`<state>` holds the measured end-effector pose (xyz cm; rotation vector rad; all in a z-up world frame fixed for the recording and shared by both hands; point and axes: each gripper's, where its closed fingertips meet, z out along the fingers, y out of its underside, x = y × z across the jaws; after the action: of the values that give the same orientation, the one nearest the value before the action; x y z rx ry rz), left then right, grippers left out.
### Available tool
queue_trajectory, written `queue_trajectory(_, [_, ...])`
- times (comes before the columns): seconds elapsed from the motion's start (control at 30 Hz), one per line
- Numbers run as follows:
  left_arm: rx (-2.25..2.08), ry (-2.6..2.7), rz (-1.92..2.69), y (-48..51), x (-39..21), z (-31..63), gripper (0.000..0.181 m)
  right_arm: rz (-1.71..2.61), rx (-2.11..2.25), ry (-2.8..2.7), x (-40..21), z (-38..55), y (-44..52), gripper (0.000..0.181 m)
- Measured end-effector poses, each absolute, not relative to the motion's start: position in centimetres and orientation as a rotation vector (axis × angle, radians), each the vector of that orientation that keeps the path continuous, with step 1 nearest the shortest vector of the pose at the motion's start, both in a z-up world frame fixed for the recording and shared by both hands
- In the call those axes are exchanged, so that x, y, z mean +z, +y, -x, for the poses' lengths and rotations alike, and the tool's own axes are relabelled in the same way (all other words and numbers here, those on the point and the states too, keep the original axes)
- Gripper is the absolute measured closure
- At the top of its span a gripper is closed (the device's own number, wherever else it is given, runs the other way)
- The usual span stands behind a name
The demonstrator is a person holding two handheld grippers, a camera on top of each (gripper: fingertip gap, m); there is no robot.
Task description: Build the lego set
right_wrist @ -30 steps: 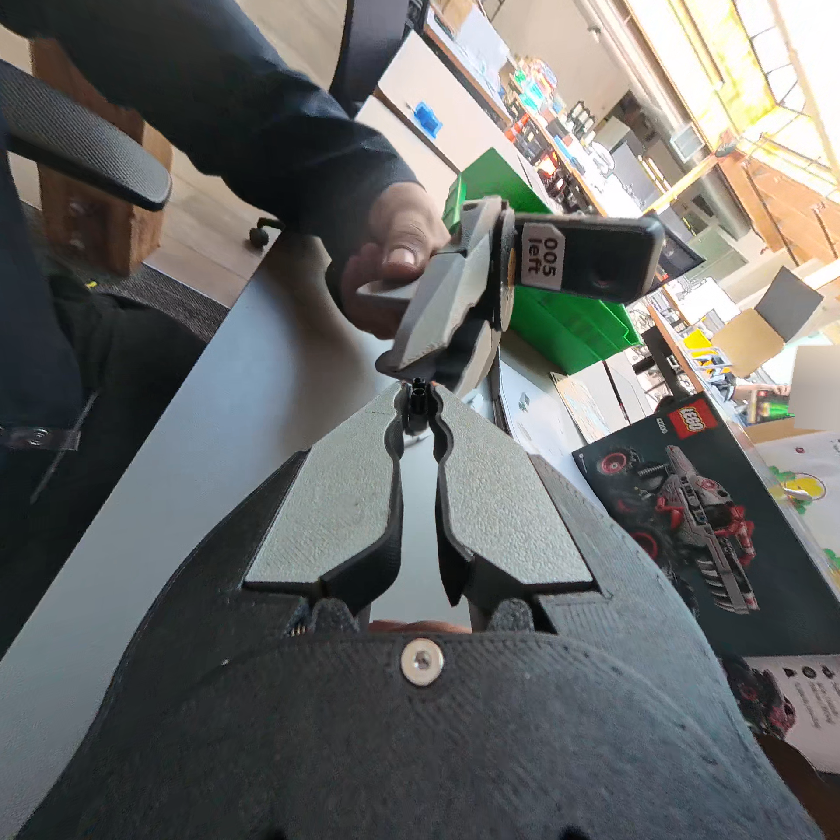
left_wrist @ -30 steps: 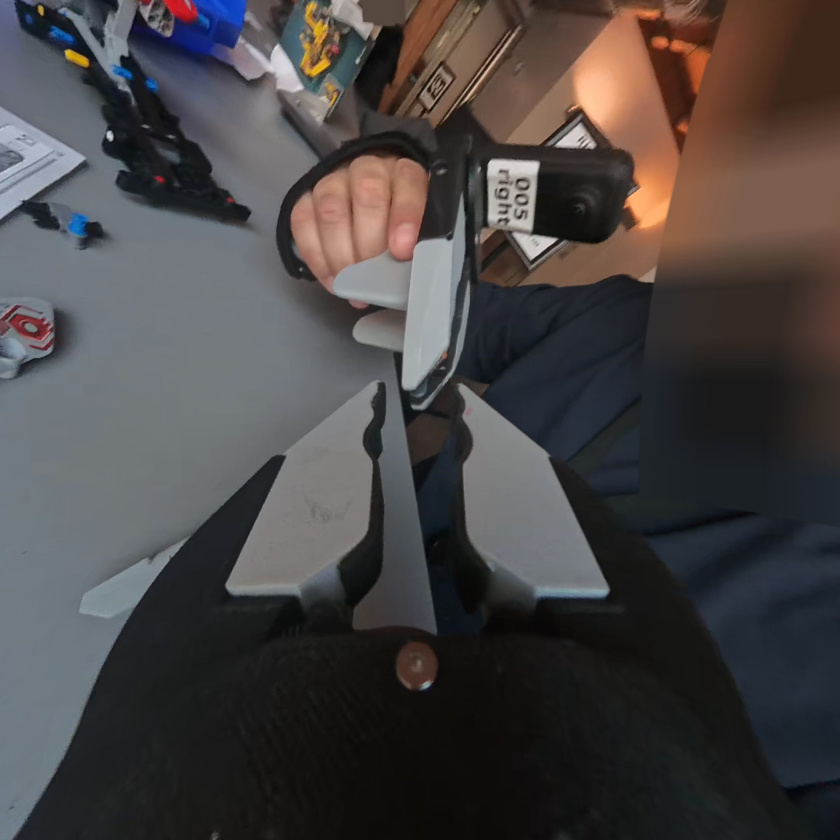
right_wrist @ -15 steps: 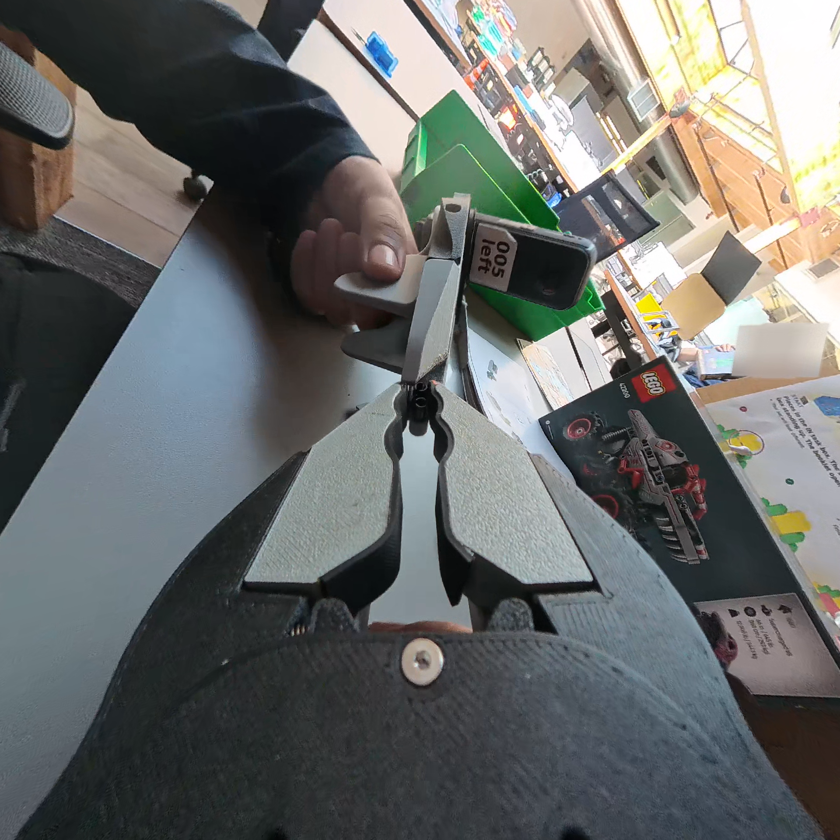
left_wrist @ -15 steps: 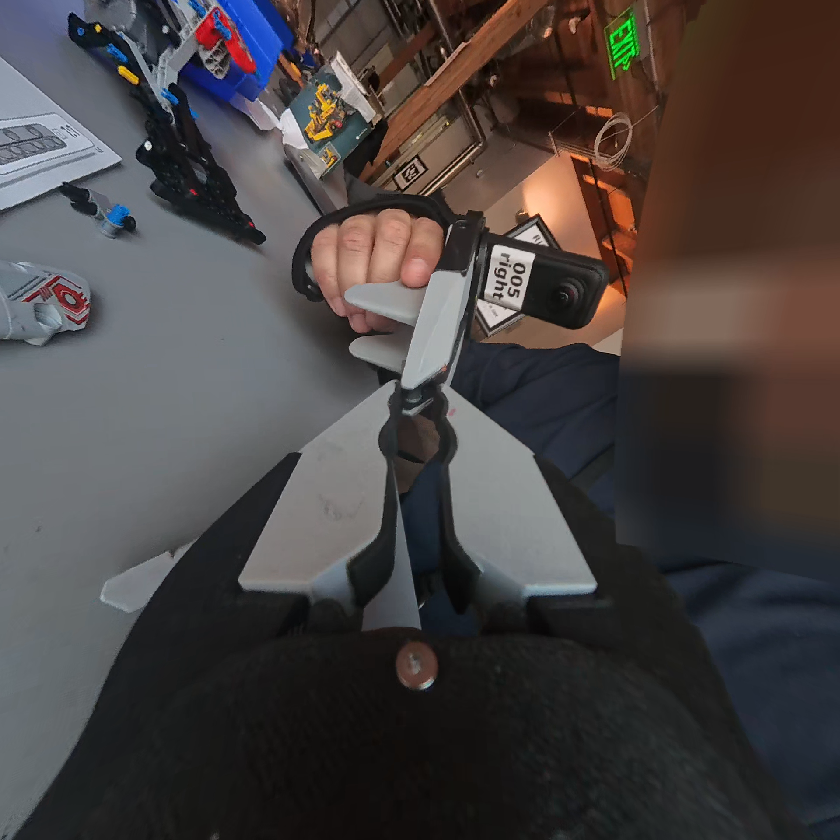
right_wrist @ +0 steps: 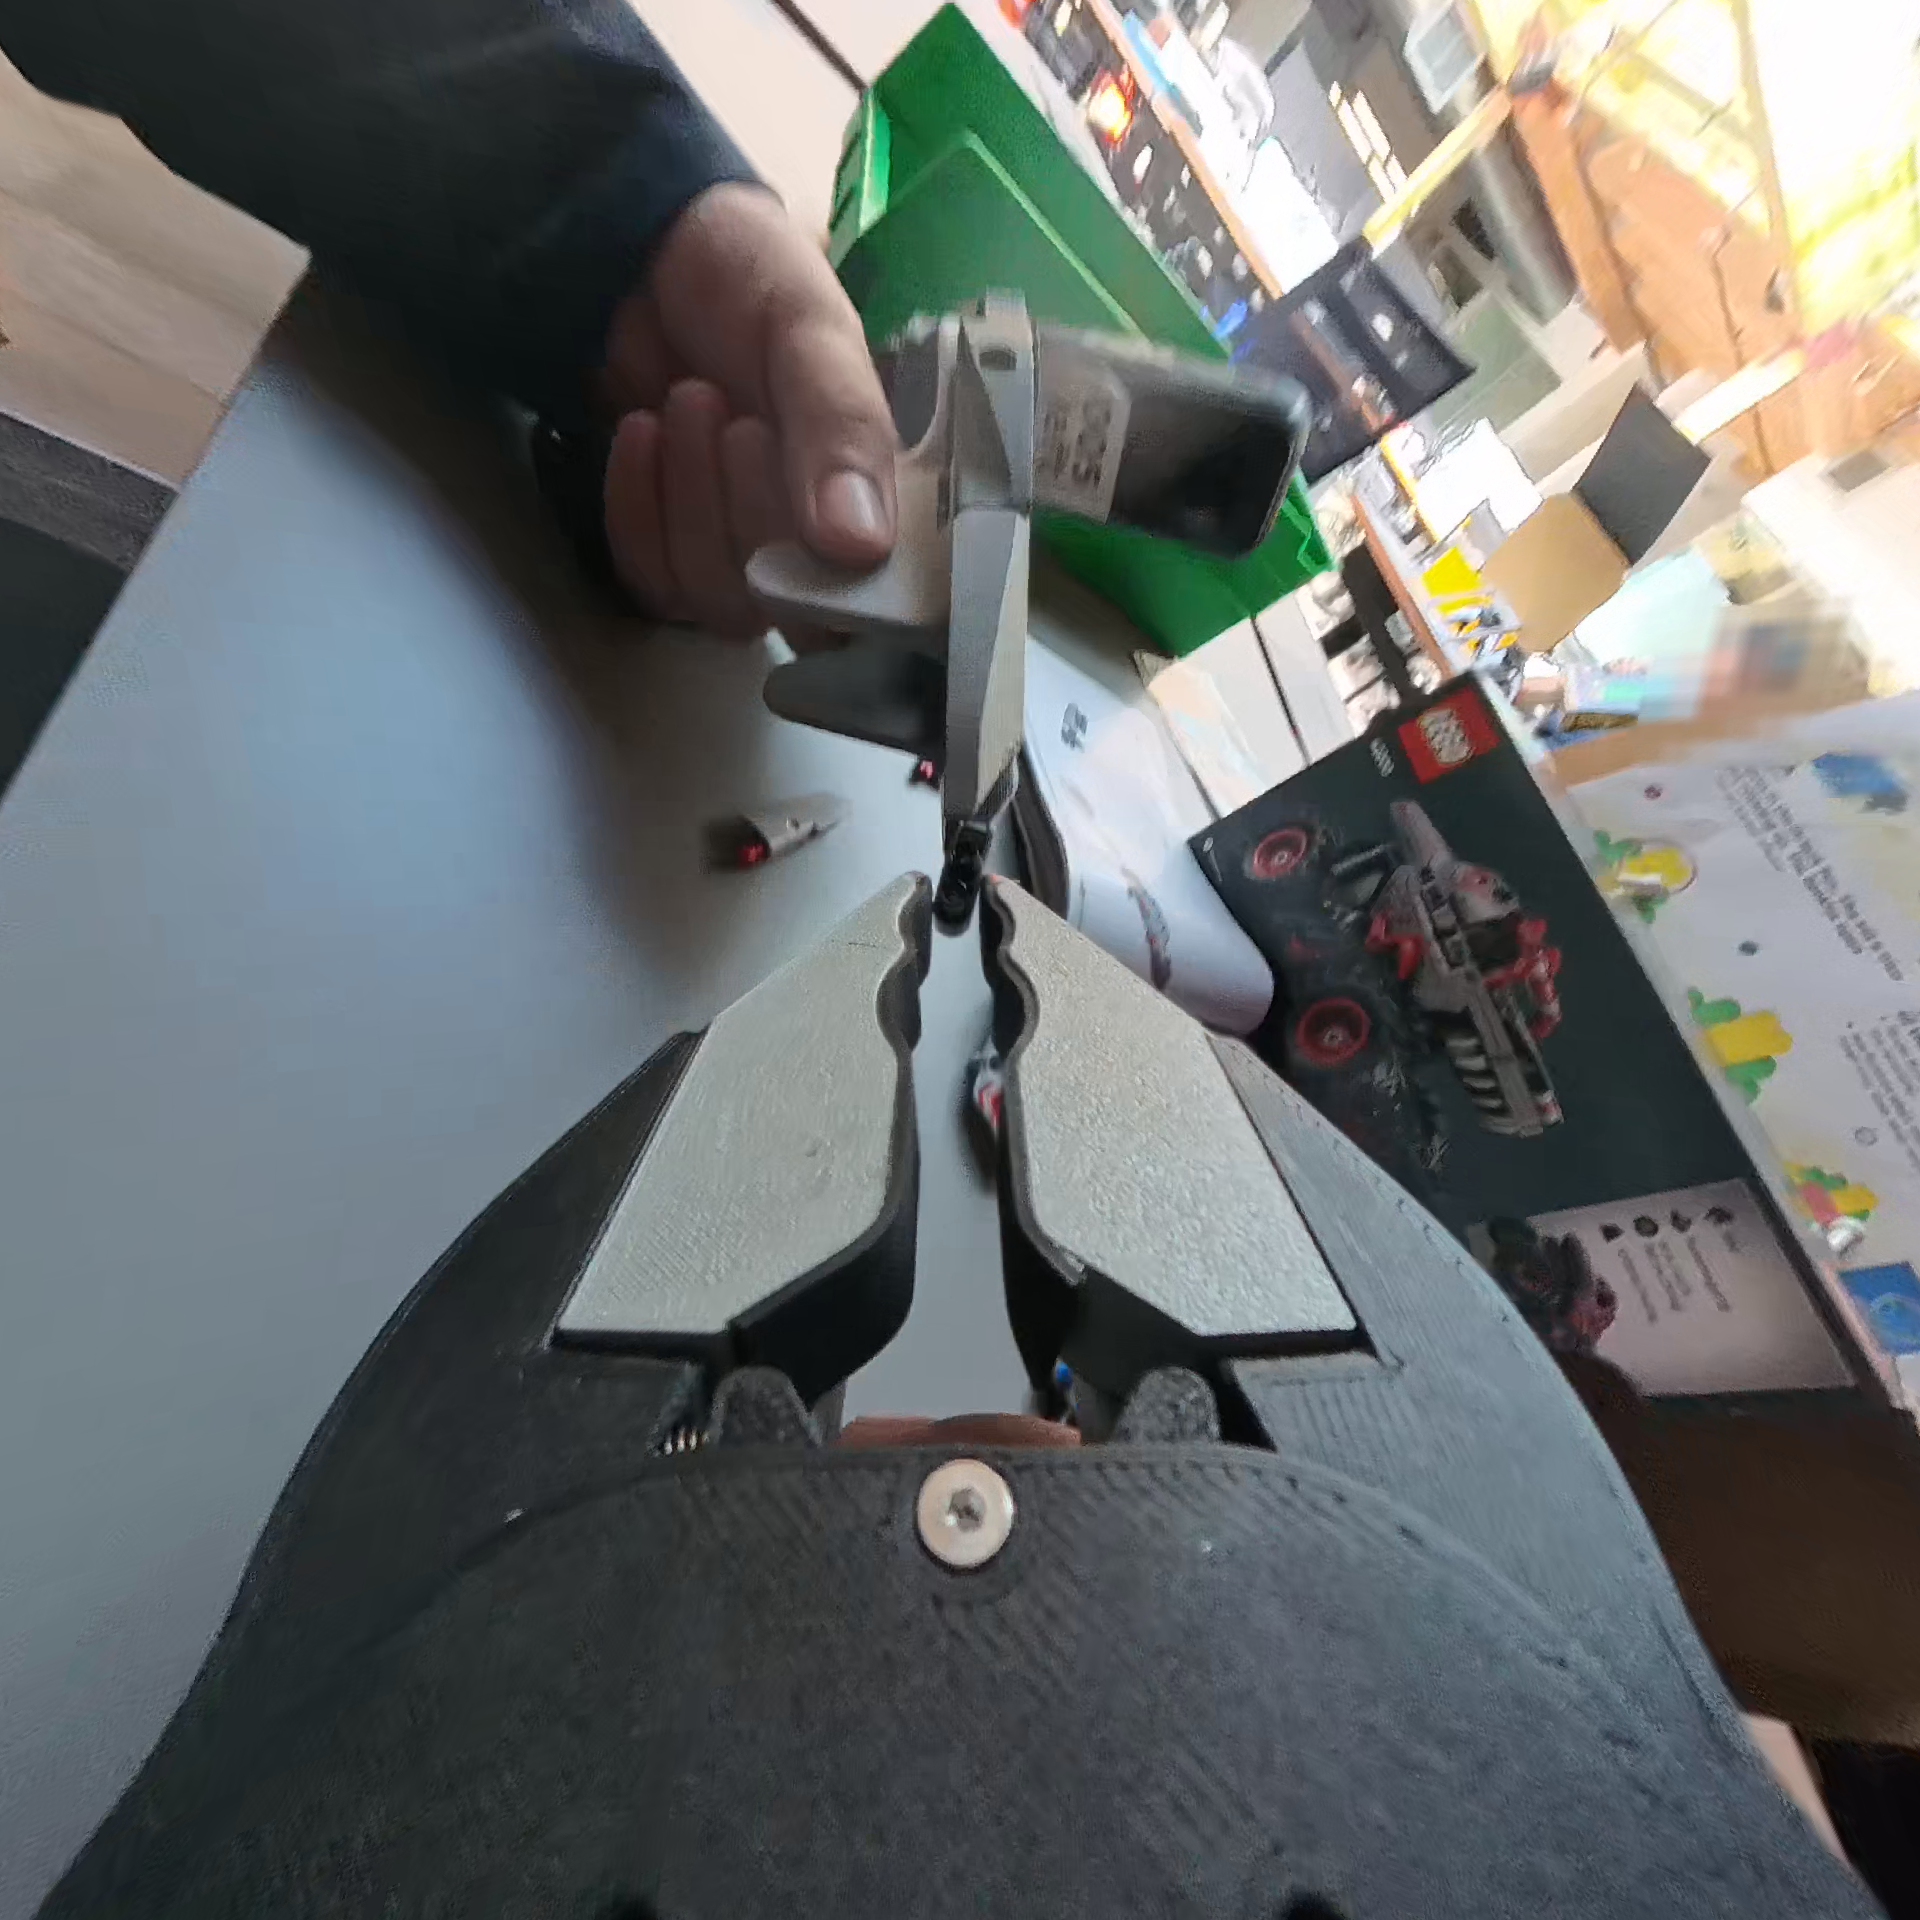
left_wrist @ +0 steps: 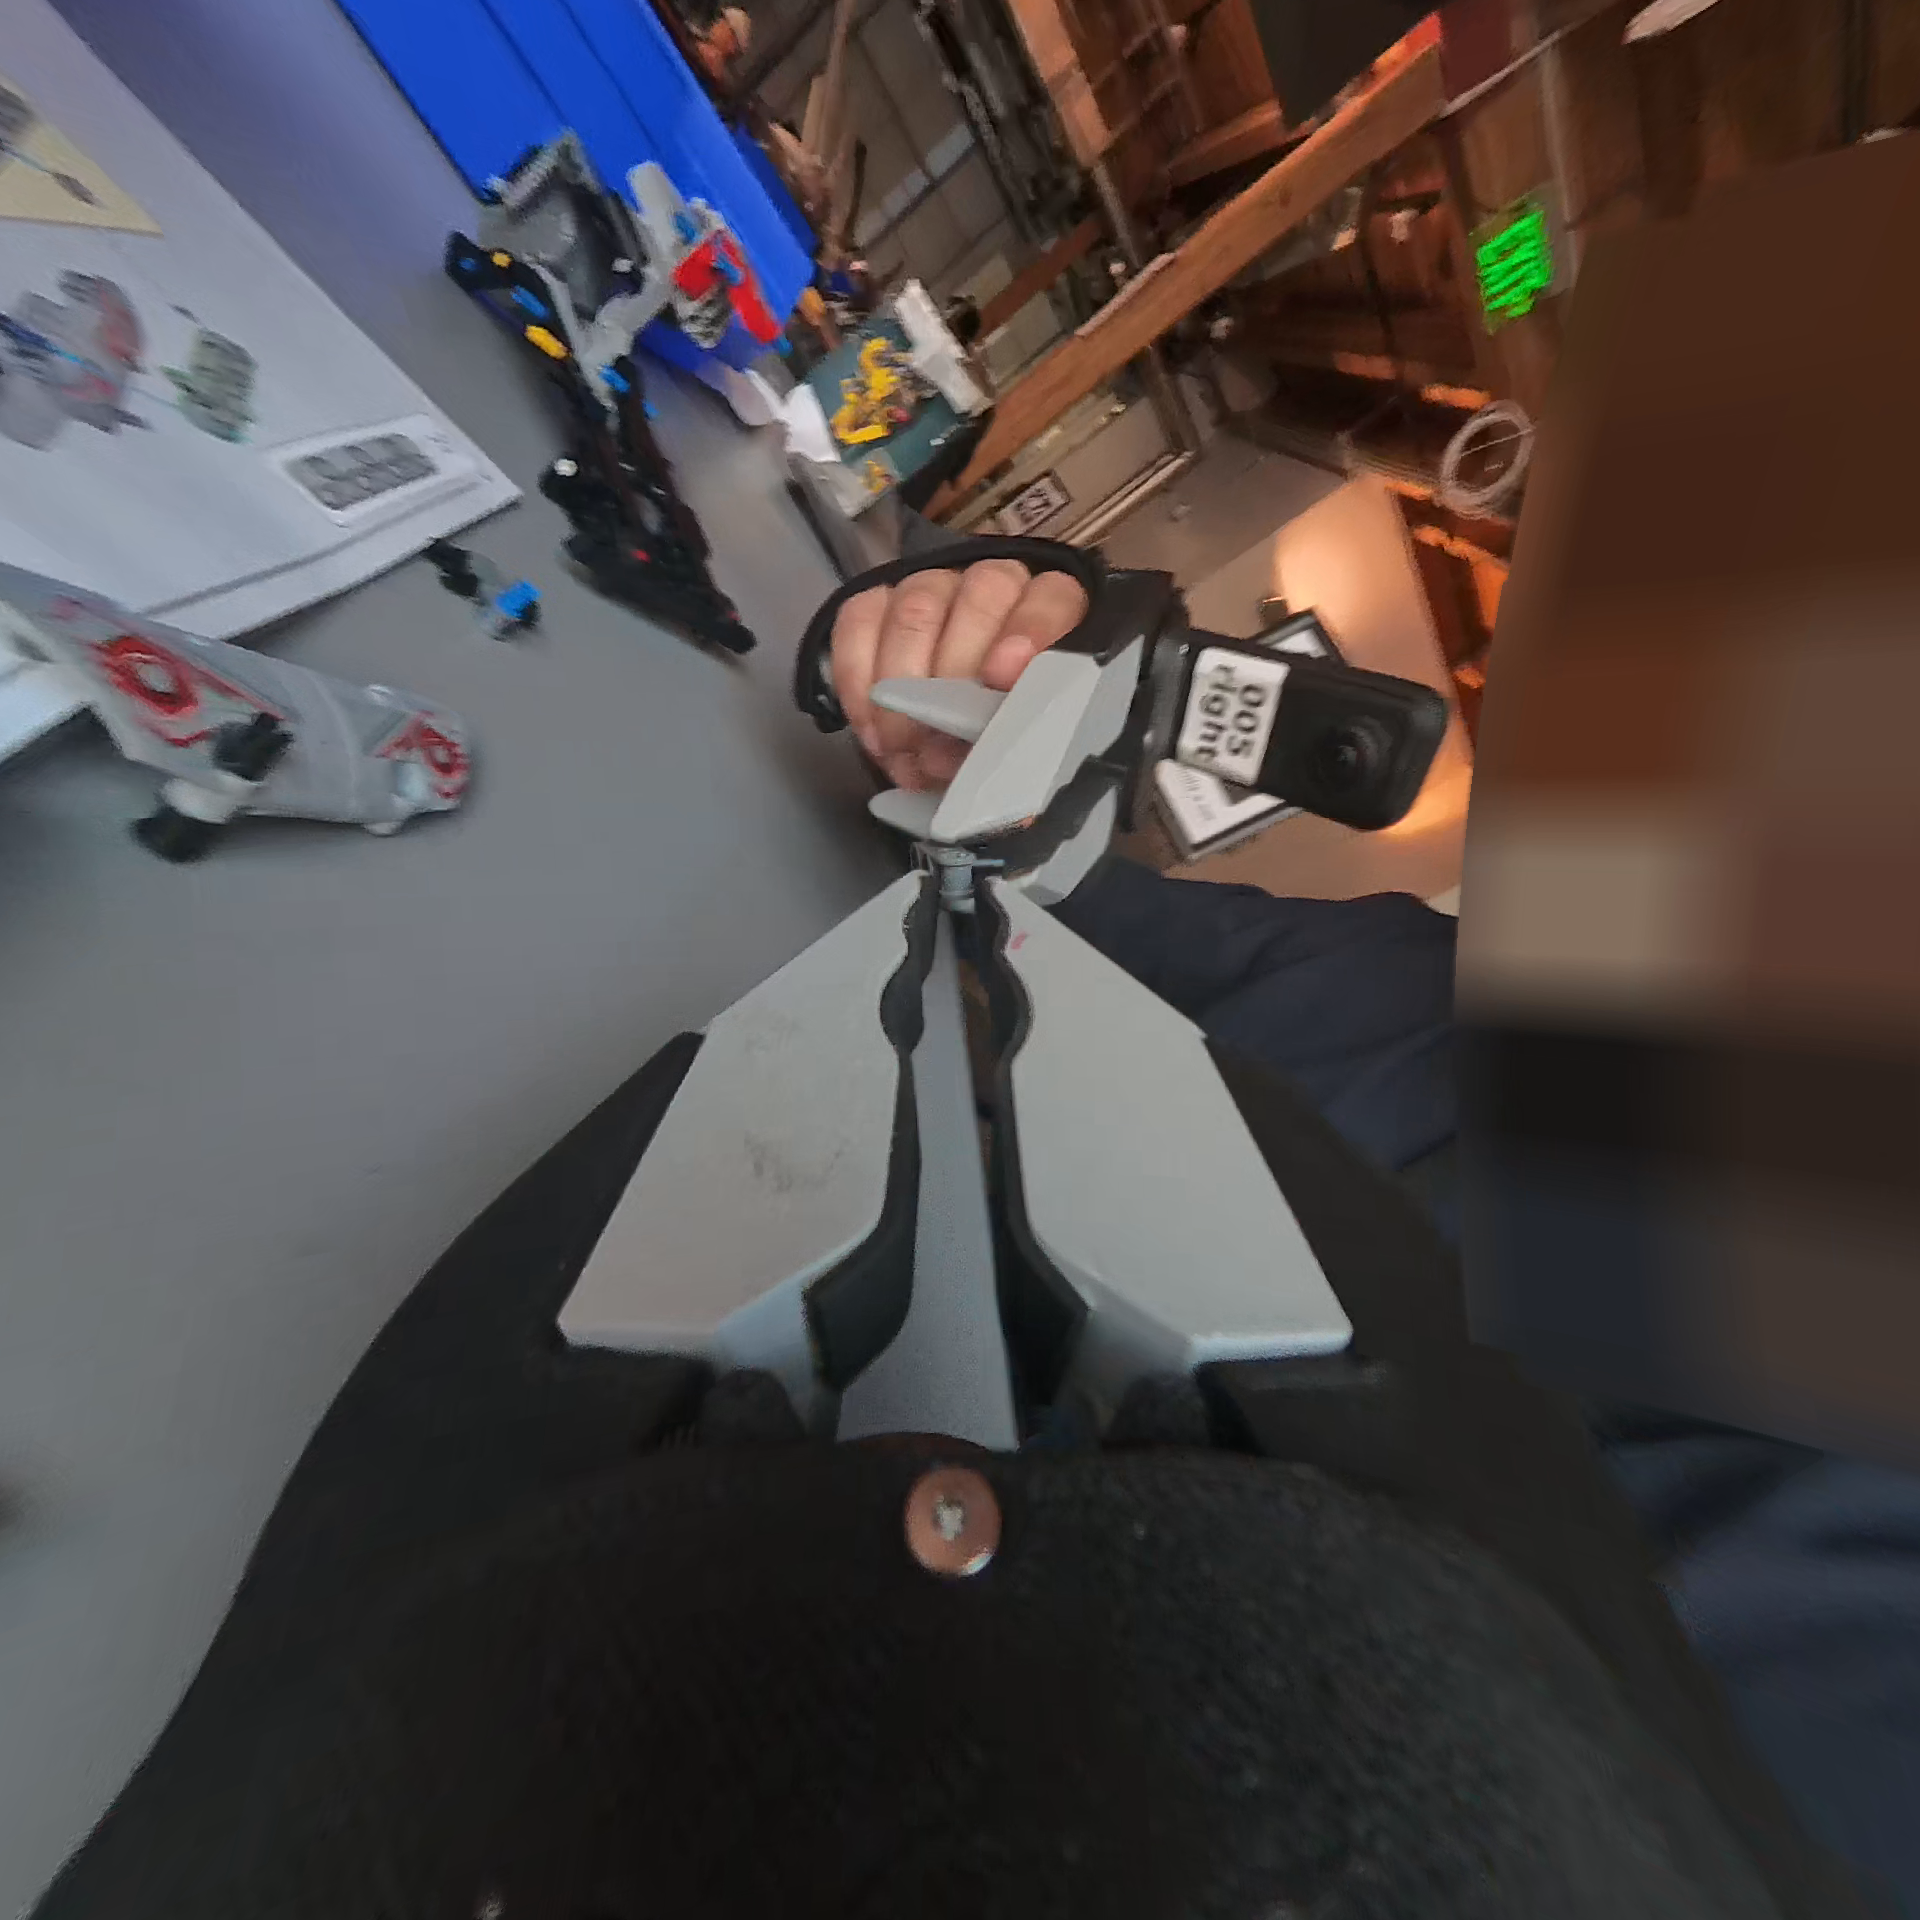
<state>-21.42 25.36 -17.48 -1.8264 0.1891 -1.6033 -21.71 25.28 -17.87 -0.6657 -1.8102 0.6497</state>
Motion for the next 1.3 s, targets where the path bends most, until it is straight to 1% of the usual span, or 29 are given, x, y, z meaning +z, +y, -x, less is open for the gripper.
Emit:
queue_trajectory(0.03, [-1.540, 0.200, 1.863, 25.6, -18.0, 21.6, 0.178, 0.699, 0.639, -1.826, -18.4, 21.7, 25.9, 0.173])
queue_trajectory(0.1, [-1.460, 0.239, 1.897, 25.7, -18.3, 21.7, 0.178, 0.754, 0.633, -1.836, -19.0, 21.6, 26.8, 0.156])
queue_trajectory(0.2, [-1.445, 0.272, 1.880, 25.7, -18.2, 21.5, 0.177, 0.853, 0.694, -1.864, -19.6, 21.3, 27.5, 0.160])
queue_trajectory(0.37, [-1.550, 0.232, 1.787, 25.6, -17.1, 21.4, 0.178, 0.825, 0.810, -1.809, -17.9, 21.2, 26.6, 0.167])
queue_trajectory(0.43, [-1.568, 0.229, 1.777, 25.6, -16.9, 21.3, 0.178, 0.804, 0.846, -1.788, -17.2, 21.3, 26.1, 0.164])
queue_trajectory(0.47, [-1.578, 0.227, 1.770, 25.6, -16.8, 21.2, 0.178, 0.789, 0.856, -1.780, -16.9, 21.3, 25.9, 0.165])
queue_trajectory(0.53, [-1.604, 0.224, 1.753, 25.5, -16.6, 21.0, 0.178, 0.767, 0.864, -1.770, -16.6, 21.3, 25.6, 0.177])
queue_trajectory(0.7, [-1.603, 0.221, 1.756, 25.4, -16.6, 21.0, 0.178, 0.803, 0.888, -1.781, -16.6, 21.3, 25.6, 0.177])
queue_trajectory(0.8, [-1.452, 0.305, 1.848, 25.3, -17.7, 20.8, 0.178, 0.881, 0.931, -1.839, -17.5, 21.1, 25.6, 0.177])
queue_trajectory(0.93, [-0.970, 0.540, 1.952, 25.7, -19.3, 20.9, 0.168, 1.090, 1.038, -1.918, -19.3, 20.9, 26.2, 0.177])
queue_trajectory(1.0, [-0.821, 0.608, 1.930, 25.9, -19.1, 20.9, 0.168, 1.183, 1.178, -1.944, -19.5, 20.6, 25.8, 0.177])
queue_trajectory(1.13, [-0.799, 0.664, 1.931, 25.5, -19.5, 20.3, 0.170, 1.251, 1.347, -1.949, -19.0, 20.1, 25.3, 0.177])
queue_trajectory(1.17, [-0.825, 0.681, 1.921, 25.2, -19.5, 20.0, 0.175, 1.258, 1.358, -1.961, -19.1, 20.0, 25.2, 0.177])
queue_trajectory(1.2, [-0.845, 0.687, 1.910, 25.1, -19.4, 19.8, 0.176, 1.265, 1.365, -1.975, -19.2, 19.9, 25.0, 0.177])
queue_trajectory(1.3, [-0.854, 0.701, 1.902, 25.0, -19.4, 19.7, 0.176, 1.280, 1.376, -1.989, -19.4, 19.9, 24.8, 0.177])
